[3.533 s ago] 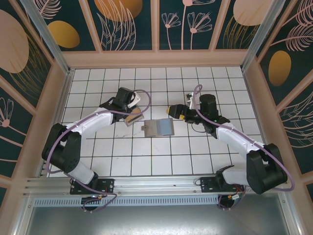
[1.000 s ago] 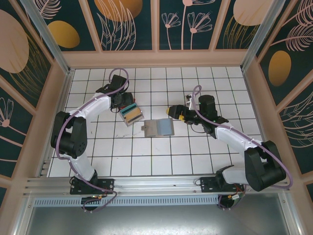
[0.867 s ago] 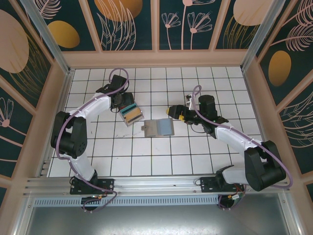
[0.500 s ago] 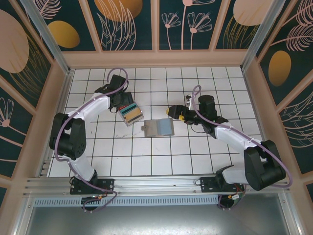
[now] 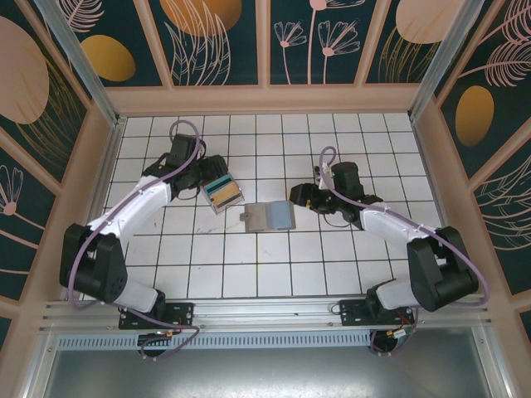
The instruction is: Take the credit cards out of the card holder
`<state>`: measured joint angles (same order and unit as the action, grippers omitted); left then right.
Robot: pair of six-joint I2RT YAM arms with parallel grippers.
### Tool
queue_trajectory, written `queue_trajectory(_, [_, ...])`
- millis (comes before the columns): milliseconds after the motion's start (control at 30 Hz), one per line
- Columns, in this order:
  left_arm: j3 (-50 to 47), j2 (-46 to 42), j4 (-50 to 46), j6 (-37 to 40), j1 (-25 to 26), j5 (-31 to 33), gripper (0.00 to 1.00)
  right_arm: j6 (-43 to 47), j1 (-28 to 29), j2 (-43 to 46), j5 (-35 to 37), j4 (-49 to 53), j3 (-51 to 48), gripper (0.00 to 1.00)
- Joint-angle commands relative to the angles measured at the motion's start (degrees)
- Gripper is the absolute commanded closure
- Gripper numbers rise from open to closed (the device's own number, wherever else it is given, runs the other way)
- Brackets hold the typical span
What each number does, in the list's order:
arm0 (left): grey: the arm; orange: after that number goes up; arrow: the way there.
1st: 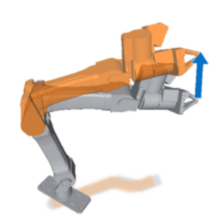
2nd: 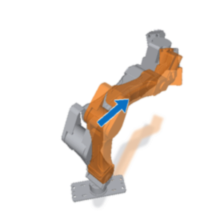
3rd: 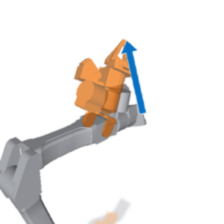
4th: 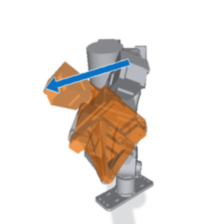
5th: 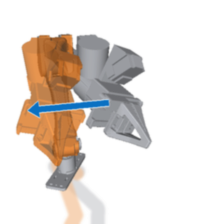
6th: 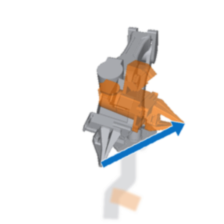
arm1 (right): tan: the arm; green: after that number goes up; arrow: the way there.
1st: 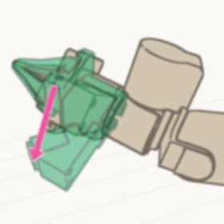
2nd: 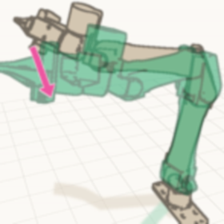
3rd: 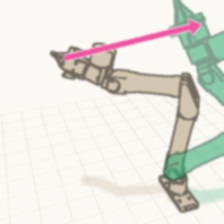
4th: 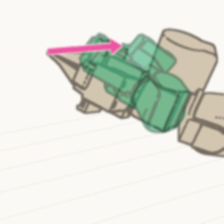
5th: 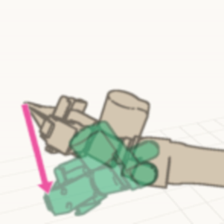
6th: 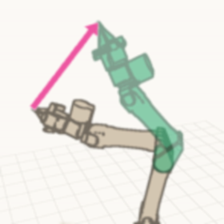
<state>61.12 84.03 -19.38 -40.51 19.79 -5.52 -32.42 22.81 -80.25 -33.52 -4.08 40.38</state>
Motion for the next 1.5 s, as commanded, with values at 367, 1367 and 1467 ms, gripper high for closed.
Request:
queue_trajectory(367, [-14.80,-3.32,13.83,-15.22,13.88,-4.72,0.30,4.59,0.47,-13.56,5.51,6.19,6.36,0.69])
queue_trajectory(1367, [-11.58,10.76,15.78,-14.87,20.27,-5.91,0.32,4.63,3.63,-19.68,8.12,6.78,6.89,0.96])
queue_trajectory(1467, [-11.20,11.75,15.77,-14.68,20.25,-5.98,0.32,4.47,3.71,-19.49,8.04,6.67,6.78,0.97])
